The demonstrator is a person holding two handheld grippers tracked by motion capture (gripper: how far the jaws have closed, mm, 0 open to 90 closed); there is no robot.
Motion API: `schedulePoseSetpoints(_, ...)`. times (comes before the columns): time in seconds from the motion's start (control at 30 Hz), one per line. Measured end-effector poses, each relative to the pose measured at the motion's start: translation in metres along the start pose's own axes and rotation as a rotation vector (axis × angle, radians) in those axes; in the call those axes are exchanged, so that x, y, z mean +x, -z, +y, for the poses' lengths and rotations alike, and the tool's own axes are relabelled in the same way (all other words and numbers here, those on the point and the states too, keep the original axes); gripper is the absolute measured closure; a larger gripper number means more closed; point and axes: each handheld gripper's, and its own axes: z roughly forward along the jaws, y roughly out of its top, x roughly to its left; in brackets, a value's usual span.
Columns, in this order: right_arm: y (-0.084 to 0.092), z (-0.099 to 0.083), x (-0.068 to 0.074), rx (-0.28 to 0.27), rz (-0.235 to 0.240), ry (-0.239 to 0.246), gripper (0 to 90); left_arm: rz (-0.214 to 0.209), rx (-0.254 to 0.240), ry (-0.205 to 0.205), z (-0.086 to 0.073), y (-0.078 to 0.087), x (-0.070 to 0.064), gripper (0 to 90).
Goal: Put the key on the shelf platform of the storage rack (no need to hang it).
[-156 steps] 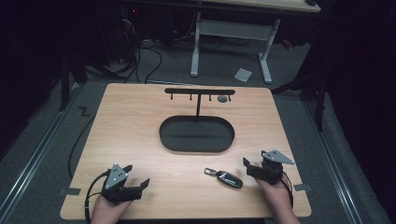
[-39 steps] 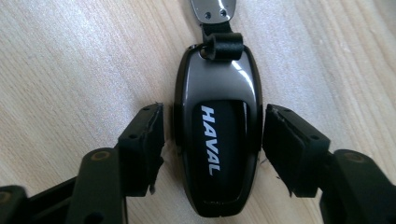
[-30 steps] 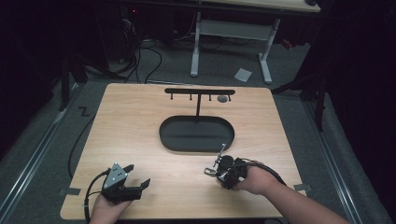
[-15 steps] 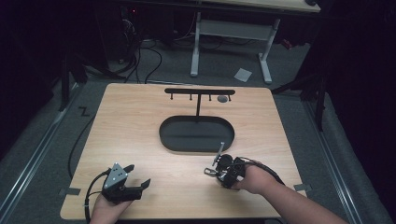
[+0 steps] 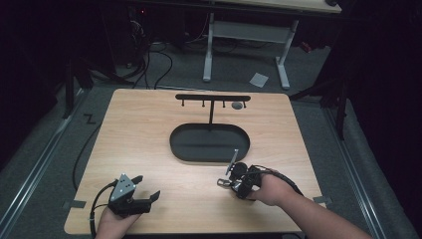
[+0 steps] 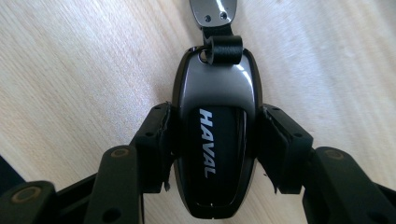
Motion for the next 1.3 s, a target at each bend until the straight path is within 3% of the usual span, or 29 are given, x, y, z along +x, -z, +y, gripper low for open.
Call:
schedulePoseSetpoints(0.57, 0.041, 0.005, -0.008, -0.018, -0.031, -0.013, 48.9, -0.003, -0.001, -0.002, 0.000, 0.000, 0.000, 16.1)
schedulePoseSetpoints(0.87, 0.066, 0.009, -0.018, -0.038, -0.072, -0.029, 48.9, -0.007, 0.004, -0.006, 0.001, 0.000, -0.001, 16.1)
schedulePoseSetpoints(1.3, 0.083, 0.028, -0.036, -0.049, -0.099, -0.047, 48.9, -0.006, -0.002, -0.001, 0.001, 0.001, 0.000, 16.1)
